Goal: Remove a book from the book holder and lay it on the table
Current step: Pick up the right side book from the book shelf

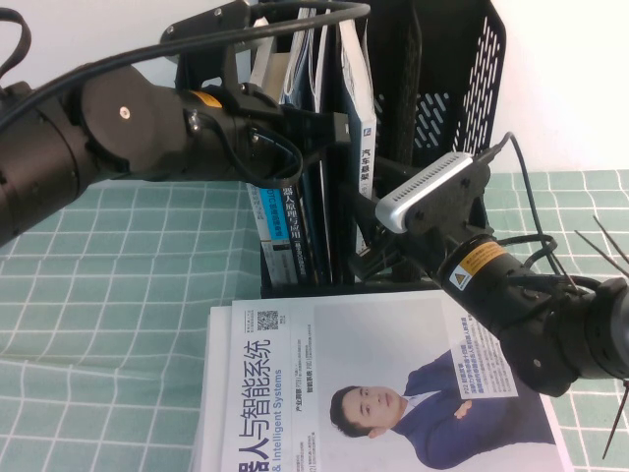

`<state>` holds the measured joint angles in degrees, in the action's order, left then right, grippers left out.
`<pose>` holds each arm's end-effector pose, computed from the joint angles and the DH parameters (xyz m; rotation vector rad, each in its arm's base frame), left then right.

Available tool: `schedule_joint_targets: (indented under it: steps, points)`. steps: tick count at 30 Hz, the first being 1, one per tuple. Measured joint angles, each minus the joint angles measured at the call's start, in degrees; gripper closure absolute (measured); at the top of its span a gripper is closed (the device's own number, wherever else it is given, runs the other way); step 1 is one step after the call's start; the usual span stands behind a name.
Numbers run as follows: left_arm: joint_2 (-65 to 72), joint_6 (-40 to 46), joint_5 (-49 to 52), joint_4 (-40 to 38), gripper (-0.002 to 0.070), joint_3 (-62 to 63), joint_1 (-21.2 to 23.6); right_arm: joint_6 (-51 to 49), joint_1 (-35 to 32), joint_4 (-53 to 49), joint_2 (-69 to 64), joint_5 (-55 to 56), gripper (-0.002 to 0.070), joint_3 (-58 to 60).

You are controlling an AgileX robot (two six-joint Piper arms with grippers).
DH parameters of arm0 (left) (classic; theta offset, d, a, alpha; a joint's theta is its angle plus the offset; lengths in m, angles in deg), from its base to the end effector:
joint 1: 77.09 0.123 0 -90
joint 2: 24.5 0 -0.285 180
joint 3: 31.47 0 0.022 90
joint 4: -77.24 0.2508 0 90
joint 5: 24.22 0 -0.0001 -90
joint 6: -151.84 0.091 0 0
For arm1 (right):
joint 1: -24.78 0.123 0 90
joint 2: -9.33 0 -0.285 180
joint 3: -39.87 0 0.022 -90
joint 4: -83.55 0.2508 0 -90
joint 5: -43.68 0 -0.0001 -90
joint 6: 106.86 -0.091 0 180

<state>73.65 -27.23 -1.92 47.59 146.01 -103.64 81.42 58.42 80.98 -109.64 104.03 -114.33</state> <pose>0.3216 -0.1798 0.3352 0.1128 2.1784 -0.7460 0.3237 0.2197 0.1889 -0.5760 1.3684 0.3696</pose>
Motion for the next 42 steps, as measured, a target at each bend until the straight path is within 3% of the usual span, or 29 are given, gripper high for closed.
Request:
schedule_joint_targets:
  steps: [7, 22, 32, 42]
  points:
    - [0.0, 0.3, 0.0, 0.0, 0.0678, 0.0, 0.0, -0.4, 0.0, 4.2, -1.4, 2.1, 0.03, 0.0]
    - [0.0, 2.9, 0.0, 0.0, 0.0678, 0.0, 0.0, -3.7, 0.0, 6.8, -1.8, 4.2, 0.0548, 0.0]
    - [-0.1, 8.0, 7.1, -0.3, 0.0678, 0.0, 0.5, -4.1, 0.1, 8.4, -1.4, 4.2, 0.0545, 0.0]
    - [-4.4, 21.0, 14.0, -11.6, 0.0677, 1.8, 0.5, 0.6, 0.2, 13.9, 6.0, -1.4, 0.0545, 0.6]
